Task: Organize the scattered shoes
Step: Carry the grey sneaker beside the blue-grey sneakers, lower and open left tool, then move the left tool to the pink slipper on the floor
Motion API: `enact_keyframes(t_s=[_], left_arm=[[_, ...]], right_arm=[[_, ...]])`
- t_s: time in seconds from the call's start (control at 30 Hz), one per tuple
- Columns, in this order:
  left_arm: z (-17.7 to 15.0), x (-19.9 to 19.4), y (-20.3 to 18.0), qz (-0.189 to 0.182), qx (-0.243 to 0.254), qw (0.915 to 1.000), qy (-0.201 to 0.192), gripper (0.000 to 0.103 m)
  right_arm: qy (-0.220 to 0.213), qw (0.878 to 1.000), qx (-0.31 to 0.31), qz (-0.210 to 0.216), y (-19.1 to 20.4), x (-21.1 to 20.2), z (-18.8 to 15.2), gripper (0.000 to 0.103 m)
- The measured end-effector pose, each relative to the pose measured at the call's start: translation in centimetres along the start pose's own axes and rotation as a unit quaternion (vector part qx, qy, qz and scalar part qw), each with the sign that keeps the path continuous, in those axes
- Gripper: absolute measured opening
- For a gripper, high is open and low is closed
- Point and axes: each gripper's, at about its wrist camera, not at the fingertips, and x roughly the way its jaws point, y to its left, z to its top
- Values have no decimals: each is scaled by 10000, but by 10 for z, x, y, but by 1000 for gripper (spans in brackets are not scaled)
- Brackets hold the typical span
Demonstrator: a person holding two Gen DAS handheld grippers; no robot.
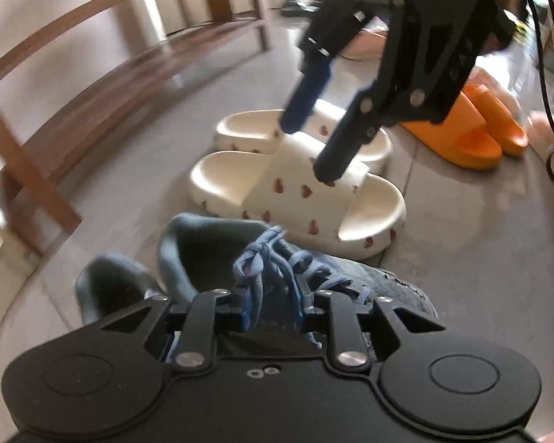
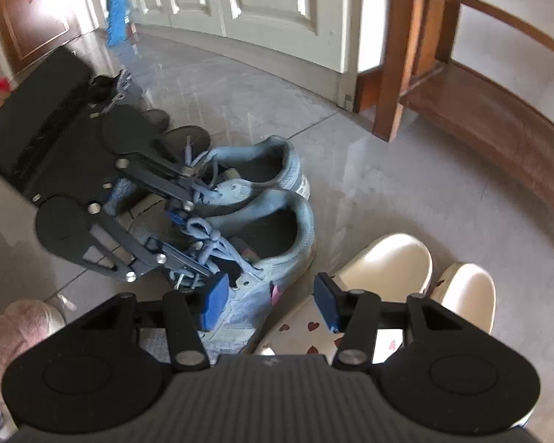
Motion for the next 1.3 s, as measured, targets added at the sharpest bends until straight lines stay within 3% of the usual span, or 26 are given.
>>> enact_keyframes(t_s=[0.17,0.23,0.3,0.33,0.37,0.47,0.5,0.6,0.63,0.7,0.8,0.93,1.0,1.07,1.13,1.3], left_arm=[[-1,-24,9,388,-696,9963,-321,23],[-5,-35,12,388,-1399,9887,-384,23],[-11,-44,7,308,-1789,9825,-412,23],[-15,-48,1,99,-1958,9799,-378,23],[-20,-49,-6,-201,-2145,9762,-246,23],[-31,-37,-18,-514,-2578,9648,90,23],[-37,-27,-22,-599,-2944,9533,298,23],[-45,-9,-20,-615,-3452,9353,482,23],[-44,-4,-19,-579,-3497,9339,461,23],[-43,0,-19,-398,-3496,9350,454,23],[-36,19,-7,-57,-3640,9296,567,27],[-27,24,-5,566,-3244,9431,454,28],[-23,26,2,782,-3222,9425,427,28],[-18,23,12,886,-3271,9396,468,26],[-14,16,12,868,-3153,9437,505,26],[17,-17,1,753,-2534,9637,378,26]], right_arm=[[-76,10000,-38,-17,1,-2,1,55],[-80,9999,-66,-26,2,-2,1,55],[-70,9999,-137,-40,5,-4,0,55],[-71,9998,-163,-48,6,-4,-1,55],[-72,9997,-206,-64,7,-5,-2,56],[-60,9997,-224,-62,7,-5,-2,56],[-50,9998,-204,-49,6,-4,-2,56],[-32,9997,-233,-69,7,-4,-2,56],[-38,9996,-254,-88,8,-5,-1,56],[-55,9995,-289,-122,10,-7,-2,55],[-45,9995,-235,-195,7,-11,-5,55],[-51,9993,-86,-367,-2,-20,-12,55],[-67,9988,4,-482,-7,-25,-17,56],[-85,9981,138,-586,-14,-31,-22,56],[-123,9972,211,-704,-21,-39,-28,55],[-592,9850,858,-1374,-66,-93,-59,55]])
